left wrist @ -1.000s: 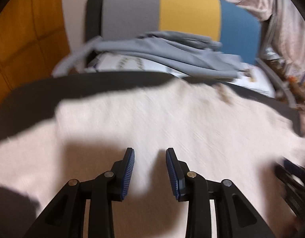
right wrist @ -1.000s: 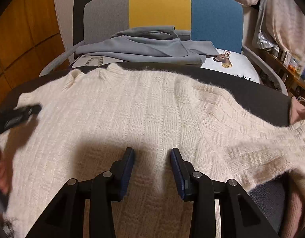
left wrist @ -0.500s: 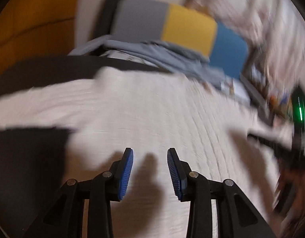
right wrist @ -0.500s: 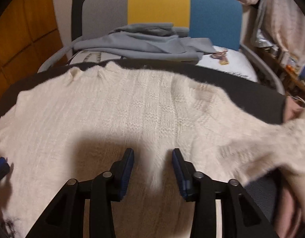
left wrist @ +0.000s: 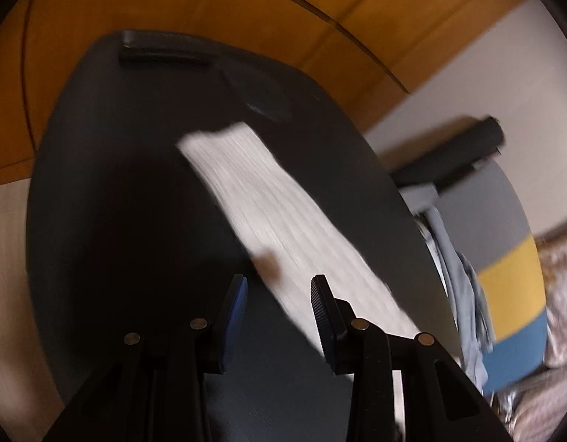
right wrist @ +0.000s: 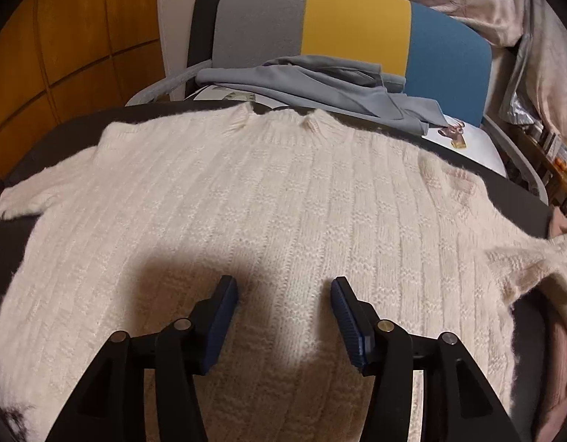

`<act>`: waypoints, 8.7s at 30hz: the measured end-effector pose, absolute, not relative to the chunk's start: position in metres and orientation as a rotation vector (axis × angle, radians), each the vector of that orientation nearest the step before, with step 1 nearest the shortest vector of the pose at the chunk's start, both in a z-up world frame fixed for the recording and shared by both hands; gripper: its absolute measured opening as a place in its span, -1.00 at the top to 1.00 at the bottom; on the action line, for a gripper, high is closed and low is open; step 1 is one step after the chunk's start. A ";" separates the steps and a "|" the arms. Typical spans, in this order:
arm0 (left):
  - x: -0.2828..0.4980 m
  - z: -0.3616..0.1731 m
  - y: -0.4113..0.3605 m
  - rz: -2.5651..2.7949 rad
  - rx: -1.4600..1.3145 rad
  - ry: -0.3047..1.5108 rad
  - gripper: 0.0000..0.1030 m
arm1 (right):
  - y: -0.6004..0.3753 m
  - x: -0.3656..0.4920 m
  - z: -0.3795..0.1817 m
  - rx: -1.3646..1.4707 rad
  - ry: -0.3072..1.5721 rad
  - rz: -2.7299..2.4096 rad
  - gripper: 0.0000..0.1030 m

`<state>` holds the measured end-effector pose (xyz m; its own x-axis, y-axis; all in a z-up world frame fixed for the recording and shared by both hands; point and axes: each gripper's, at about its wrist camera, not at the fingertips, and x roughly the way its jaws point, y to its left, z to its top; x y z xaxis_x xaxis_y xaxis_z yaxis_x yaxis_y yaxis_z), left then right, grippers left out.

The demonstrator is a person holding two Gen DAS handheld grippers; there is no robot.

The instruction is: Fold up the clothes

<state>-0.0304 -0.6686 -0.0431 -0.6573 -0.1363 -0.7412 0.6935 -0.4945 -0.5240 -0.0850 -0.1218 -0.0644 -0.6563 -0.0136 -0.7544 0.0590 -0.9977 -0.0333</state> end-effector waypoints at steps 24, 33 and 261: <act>-0.068 -0.056 -0.694 -2.246 0.790 1.155 0.91 | -0.244 -0.056 -0.076 1.128 0.135 -2.374 -0.22; -0.075 0.044 -0.625 -2.591 0.588 1.050 0.91 | -0.235 -0.058 -0.075 1.138 0.055 -2.364 -0.24; -0.082 -0.009 -0.314 -3.064 1.367 0.767 0.60 | -0.064 -0.147 0.035 1.051 -0.769 -2.548 0.88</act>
